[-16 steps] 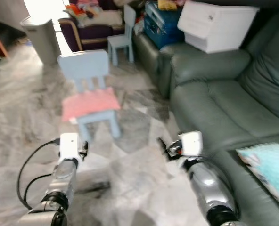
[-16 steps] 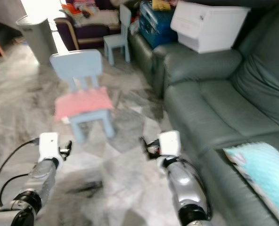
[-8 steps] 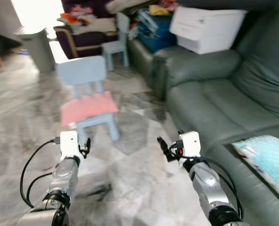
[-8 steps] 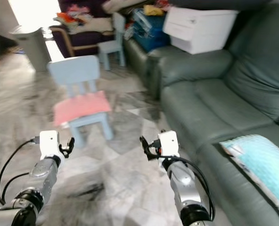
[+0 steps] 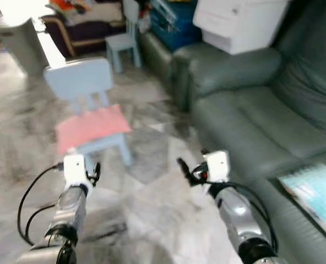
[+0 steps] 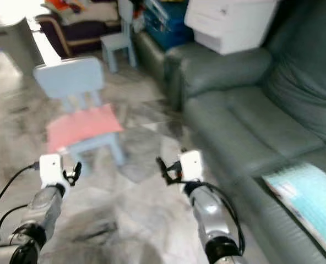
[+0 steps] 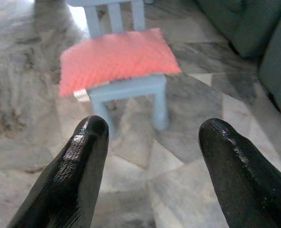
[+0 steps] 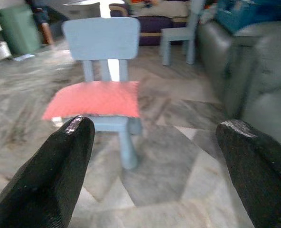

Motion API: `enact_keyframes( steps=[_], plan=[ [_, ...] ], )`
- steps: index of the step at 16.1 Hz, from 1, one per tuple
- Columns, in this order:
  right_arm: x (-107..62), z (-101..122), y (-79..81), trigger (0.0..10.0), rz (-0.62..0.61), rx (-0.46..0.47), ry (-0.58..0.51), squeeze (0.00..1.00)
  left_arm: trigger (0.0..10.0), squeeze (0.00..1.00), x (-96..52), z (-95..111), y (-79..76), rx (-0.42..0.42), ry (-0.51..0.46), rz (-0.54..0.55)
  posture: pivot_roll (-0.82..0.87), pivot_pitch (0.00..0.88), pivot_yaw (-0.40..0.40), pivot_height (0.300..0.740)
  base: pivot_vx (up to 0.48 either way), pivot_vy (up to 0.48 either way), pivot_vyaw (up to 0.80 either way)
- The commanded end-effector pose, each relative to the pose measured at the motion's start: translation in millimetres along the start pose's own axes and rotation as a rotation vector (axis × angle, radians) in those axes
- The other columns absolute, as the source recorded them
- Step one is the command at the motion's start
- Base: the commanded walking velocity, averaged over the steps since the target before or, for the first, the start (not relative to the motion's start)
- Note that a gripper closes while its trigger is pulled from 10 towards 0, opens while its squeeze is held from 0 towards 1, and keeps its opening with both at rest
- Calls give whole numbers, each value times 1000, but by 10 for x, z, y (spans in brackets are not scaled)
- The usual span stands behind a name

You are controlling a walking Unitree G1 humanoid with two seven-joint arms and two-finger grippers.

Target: Move the pillow to the sofa

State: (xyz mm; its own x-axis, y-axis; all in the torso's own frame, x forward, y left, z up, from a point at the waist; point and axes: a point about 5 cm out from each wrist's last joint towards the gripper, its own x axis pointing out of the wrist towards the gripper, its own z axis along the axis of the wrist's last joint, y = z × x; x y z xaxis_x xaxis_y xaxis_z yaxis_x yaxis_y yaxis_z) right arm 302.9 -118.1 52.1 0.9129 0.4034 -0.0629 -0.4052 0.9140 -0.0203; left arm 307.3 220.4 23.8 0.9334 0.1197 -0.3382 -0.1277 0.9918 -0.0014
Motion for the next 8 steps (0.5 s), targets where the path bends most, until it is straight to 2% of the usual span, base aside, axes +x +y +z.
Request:
enact_keyframes(
  steps=[1,6,8],
  plan=[
    [-29,24,-98,10000,-26,-7,-9,0,10000,0,22,47,-48,-5,-13,-14,-164,0,63,740,435,0,0],
    [-36,12,-82,10000,-23,-9,-8,0,10000,0,16,32,-44,-5,-9,-16,-162,0,65,740,427,0,0],
    [-34,13,-81,10000,-28,-3,-9,0,10000,0,16,27,-57,-6,-5,-19,-162,0,66,740,418,0,781]
  ],
)
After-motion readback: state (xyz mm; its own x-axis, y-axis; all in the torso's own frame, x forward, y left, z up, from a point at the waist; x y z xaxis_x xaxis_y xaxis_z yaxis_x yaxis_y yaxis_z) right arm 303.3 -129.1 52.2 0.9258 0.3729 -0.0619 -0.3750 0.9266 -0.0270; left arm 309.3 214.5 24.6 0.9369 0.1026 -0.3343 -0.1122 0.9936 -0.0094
